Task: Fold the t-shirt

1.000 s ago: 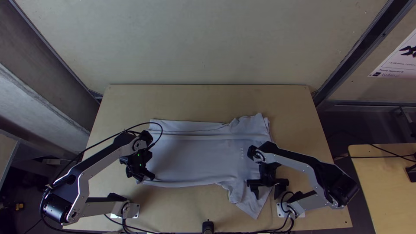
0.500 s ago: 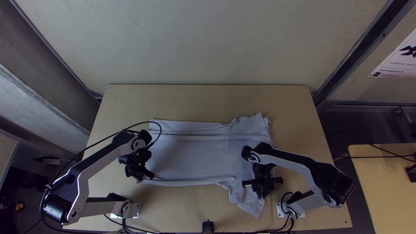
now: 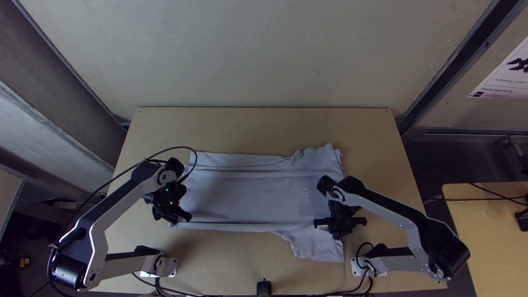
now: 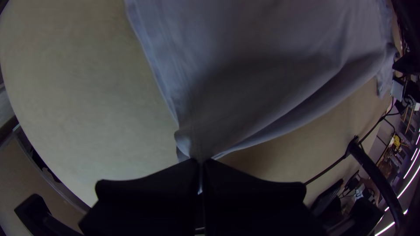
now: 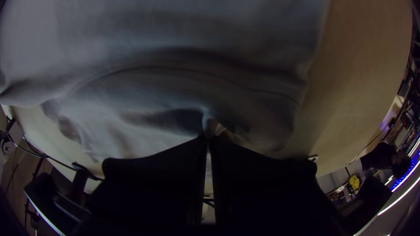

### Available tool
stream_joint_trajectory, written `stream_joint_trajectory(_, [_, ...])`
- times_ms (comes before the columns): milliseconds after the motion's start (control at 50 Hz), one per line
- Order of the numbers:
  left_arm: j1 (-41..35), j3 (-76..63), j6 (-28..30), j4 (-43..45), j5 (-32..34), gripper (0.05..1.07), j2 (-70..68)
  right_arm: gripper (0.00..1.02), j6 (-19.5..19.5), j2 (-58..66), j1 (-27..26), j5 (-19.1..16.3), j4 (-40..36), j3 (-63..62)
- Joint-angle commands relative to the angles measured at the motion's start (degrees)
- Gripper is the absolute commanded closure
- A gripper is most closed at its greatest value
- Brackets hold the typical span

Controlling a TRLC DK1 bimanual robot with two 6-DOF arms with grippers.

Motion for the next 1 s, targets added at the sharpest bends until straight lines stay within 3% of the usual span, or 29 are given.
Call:
stream_joint_trajectory(0, [2.0,3.0,1.5,-2.5,0.3,1.04,-2.0,1.00,-1.7,-3.2,-3.0,1.4,-3.0,2.5])
stream_joint_trajectory(300, [3.9,8.7,-1.1,-0.7,0.3,1.04,-2.4,1.00,-3.3,-6.8,-9.1,4.2,-9.7,12.2])
stream_joint_trajectory(620, [3.4,11.2,-2.1,6.4,0.4,1.04,-0.2,1.00,-7.1,0.3,-15.3,8.1,-8.1,20.2])
stream_joint_trajectory(980, [4.9,21.4,-0.2,9.7,0.3,1.04,8.0,1.00,-10.8,9.8,-21.6,8.9,-5.8,31.8])
